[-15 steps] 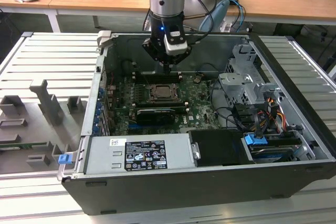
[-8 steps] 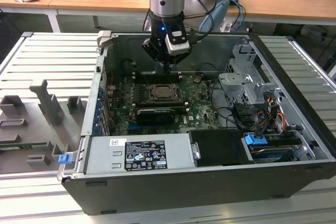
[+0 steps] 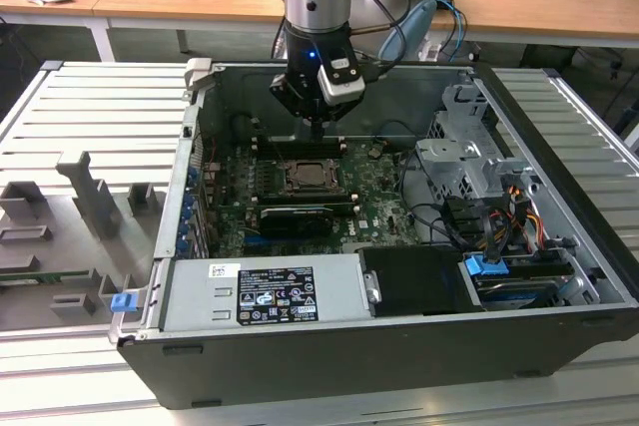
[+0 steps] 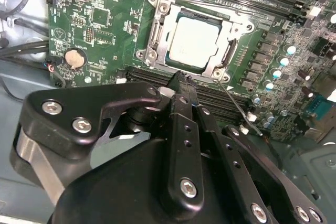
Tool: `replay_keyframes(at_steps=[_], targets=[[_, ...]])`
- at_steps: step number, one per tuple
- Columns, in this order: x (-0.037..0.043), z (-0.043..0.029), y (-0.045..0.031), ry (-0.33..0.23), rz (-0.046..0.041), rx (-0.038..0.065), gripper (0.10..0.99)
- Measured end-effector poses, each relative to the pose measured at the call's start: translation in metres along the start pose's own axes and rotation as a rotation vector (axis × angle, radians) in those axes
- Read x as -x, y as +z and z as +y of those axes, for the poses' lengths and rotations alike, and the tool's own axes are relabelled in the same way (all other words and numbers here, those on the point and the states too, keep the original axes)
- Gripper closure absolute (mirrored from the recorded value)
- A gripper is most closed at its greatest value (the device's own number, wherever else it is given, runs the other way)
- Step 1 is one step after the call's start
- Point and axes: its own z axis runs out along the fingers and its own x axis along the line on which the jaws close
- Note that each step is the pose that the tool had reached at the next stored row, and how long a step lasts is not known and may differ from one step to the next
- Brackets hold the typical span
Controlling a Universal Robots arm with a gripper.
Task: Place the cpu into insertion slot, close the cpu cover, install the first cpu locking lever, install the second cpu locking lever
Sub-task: 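Install the first cpu locking lever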
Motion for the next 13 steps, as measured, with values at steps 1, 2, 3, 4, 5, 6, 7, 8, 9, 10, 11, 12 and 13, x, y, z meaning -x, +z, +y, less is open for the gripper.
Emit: replay_keyframes(at_steps=[1, 2, 3, 4, 5, 6, 7, 8, 9, 10, 11, 12, 13], targets=[[0.0, 0.0, 0.0, -0.005, 0.0002, 0.0, 0.98], [0.0, 0.0, 0.0, -0.014, 0.0006, 0.001, 0.98], [0.0, 0.0, 0.0, -0.02, 0.0009, 0.001, 0.98], [0.0, 0.0, 0.0, -0.025, 0.0011, 0.002, 0.98], [0.0, 0.0, 0.0, -0.033, 0.0014, 0.002, 0.98], [0.0, 0.0, 0.0, -0.043, 0.0019, 0.003, 0.98], [0.0, 0.0, 0.0, -0.052, 0.0022, 0.003, 0.98], [0.0, 0.0, 0.0, -0.059, 0.0025, 0.004, 0.98], [0.0, 0.0, 0.0, -0.064, 0.0027, 0.004, 0.98], [0.0, 0.0, 0.0, -0.07, 0.003, 0.004, 0.98], [0.0, 0.0, 0.0, -0.076, 0.0033, 0.005, 0.98], [0.0, 0.0, 0.0, -0.083, 0.0036, 0.005, 0.98], [0.0, 0.0, 0.0, -0.088, 0.0038, 0.005, 0.98]])
